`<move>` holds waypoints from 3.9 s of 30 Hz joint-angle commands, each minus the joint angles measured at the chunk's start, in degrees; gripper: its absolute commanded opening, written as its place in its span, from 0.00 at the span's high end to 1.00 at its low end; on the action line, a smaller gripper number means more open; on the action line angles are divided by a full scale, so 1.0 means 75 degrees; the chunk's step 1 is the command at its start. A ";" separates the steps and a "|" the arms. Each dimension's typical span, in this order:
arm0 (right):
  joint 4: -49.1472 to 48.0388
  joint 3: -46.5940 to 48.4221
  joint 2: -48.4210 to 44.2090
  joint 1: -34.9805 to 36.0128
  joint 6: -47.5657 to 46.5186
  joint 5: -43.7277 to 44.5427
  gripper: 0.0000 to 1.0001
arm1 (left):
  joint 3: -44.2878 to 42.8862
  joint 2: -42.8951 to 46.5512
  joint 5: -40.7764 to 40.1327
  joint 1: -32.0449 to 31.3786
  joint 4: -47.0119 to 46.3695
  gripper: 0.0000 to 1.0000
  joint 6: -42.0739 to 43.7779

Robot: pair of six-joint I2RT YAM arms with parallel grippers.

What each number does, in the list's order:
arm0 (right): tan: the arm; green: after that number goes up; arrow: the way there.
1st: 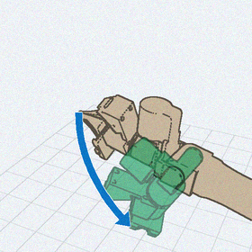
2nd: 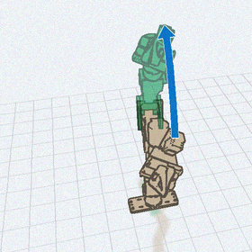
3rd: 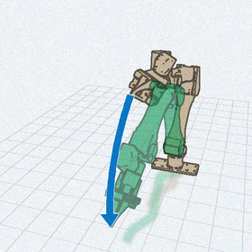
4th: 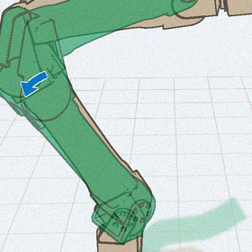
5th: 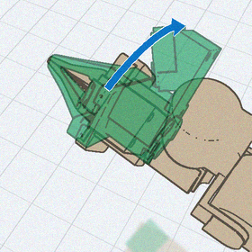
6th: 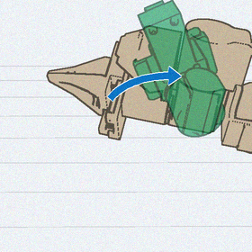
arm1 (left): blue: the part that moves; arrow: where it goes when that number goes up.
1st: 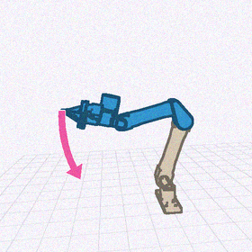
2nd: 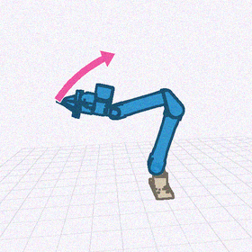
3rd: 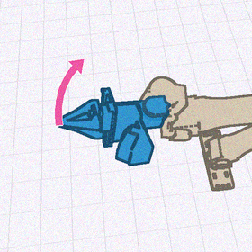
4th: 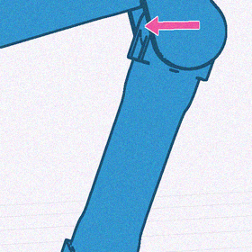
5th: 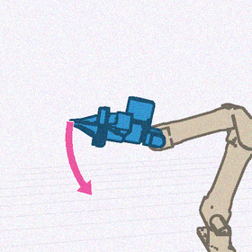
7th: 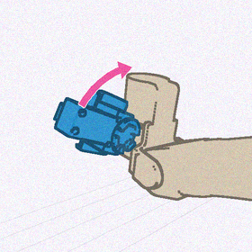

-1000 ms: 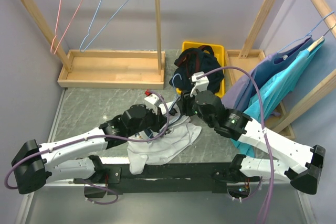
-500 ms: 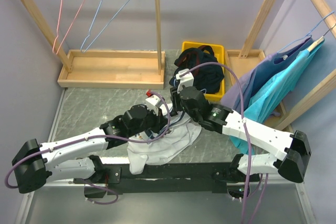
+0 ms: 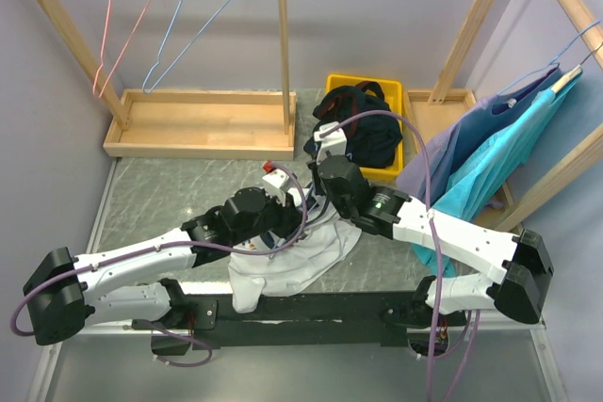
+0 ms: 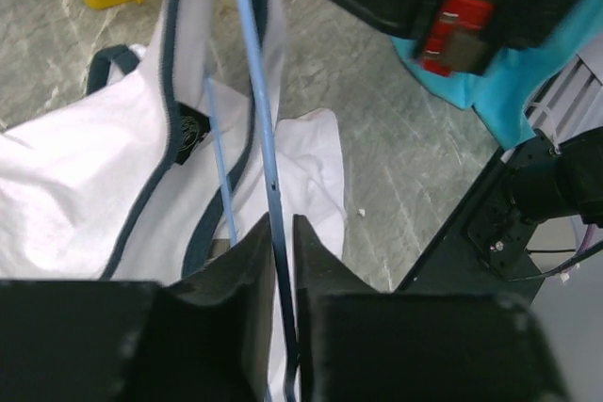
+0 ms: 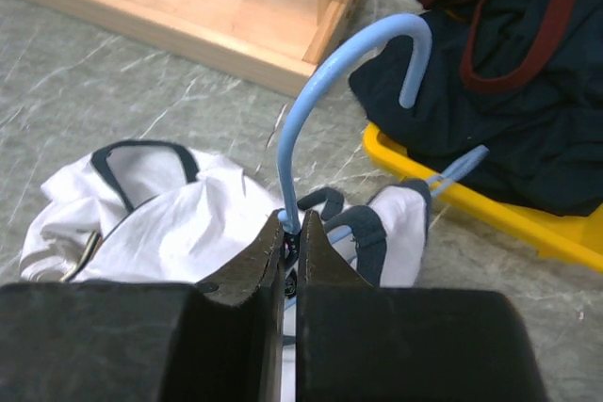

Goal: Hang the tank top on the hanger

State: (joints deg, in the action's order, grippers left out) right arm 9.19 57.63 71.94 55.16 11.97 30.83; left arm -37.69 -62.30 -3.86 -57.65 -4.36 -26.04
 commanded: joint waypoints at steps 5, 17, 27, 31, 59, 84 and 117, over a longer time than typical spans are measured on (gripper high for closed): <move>-0.0242 -0.0090 0.0286 0.0168 0.0103 0.1862 1.00 | -0.0423 0.0104 -0.0084 -0.0071 -0.0239 0.51 -0.0488; 0.0814 0.0918 0.1493 0.0263 0.1393 0.2757 1.00 | -0.0787 0.1310 -0.1346 -0.0060 0.1879 0.46 -0.2113; 0.0896 0.1480 0.2032 0.0228 0.1779 0.2979 1.00 | 0.0103 0.1850 -0.2732 -0.0060 0.4038 0.42 -0.4390; 0.0884 0.1539 0.2080 0.0228 0.1826 0.3038 1.00 | 0.0455 0.1815 -0.2790 -0.0060 0.4016 0.38 -0.4579; 0.0696 0.1902 0.2606 0.0146 0.2248 0.3272 1.00 | 0.0526 0.1263 -0.3132 -0.0071 0.3651 0.86 -0.4520; 0.0966 0.2406 0.3204 -0.0089 0.3045 0.3670 1.00 | 0.0046 0.2927 -0.1654 -0.0083 0.4495 0.94 -0.3793; 0.1365 0.2676 0.3099 0.0181 0.3233 0.2629 1.00 | -0.1900 0.1204 -0.2580 0.0210 0.4119 0.27 -0.2236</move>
State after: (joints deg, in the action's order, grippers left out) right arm 20.16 76.95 96.07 56.16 33.82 55.92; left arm -49.32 -57.84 -22.81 -56.84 25.06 -46.04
